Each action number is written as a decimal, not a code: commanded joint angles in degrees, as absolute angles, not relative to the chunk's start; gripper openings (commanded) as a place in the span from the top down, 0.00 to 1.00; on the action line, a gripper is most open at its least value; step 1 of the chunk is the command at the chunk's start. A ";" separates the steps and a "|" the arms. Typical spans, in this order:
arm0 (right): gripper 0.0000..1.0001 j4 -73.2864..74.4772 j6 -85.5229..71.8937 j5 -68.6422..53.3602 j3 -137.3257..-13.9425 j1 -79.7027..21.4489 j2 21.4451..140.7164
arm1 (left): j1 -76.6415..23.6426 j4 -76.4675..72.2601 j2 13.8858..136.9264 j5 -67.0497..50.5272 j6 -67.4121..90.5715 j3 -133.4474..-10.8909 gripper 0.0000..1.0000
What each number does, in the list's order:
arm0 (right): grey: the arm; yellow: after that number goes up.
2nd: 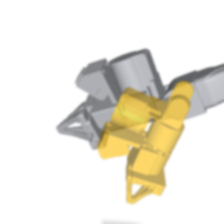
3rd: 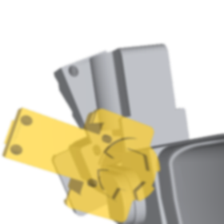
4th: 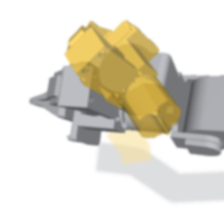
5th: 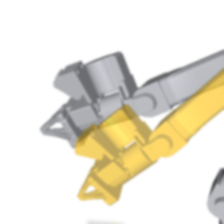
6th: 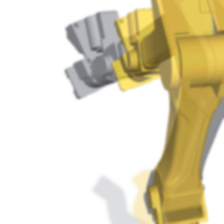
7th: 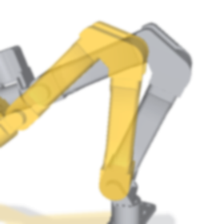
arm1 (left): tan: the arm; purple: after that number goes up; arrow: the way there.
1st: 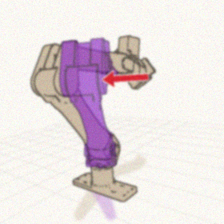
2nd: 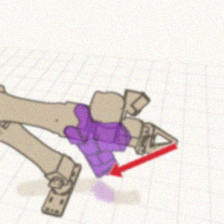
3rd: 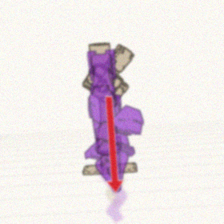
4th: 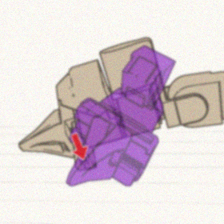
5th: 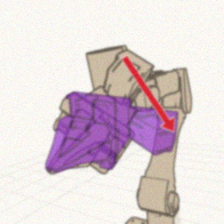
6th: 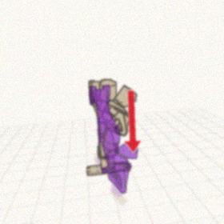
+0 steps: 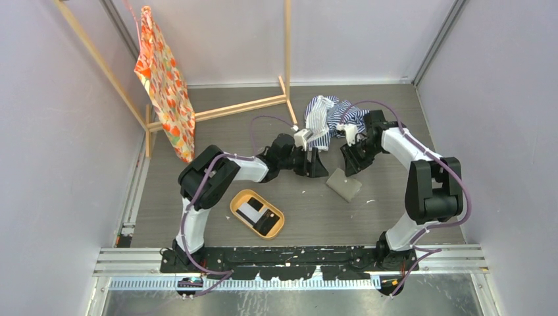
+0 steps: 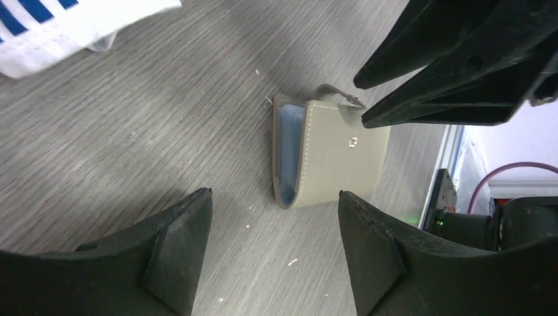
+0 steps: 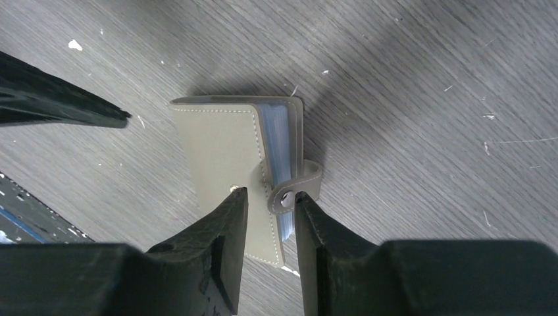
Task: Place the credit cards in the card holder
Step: Close the card holder at the center of the board.
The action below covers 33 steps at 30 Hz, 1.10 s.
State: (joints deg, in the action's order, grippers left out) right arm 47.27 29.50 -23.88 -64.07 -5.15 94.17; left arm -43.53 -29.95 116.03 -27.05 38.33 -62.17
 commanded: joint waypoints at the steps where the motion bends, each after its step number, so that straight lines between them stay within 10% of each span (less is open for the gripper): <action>1: 0.65 46.00 28.95 -20.98 -65.58 -6.26 94.91 | -45.28 -25.56 118.66 -27.50 35.71 -67.51 0.30; 17: 0.99 46.56 29.44 -19.35 -65.74 -7.17 94.39 | -48.05 -7.28 125.27 -21.53 32.11 -79.05 0.41; 33: 0.99 45.92 29.30 -20.87 -65.74 -7.07 92.16 | -49.75 10.91 131.79 -14.67 30.13 -89.32 0.36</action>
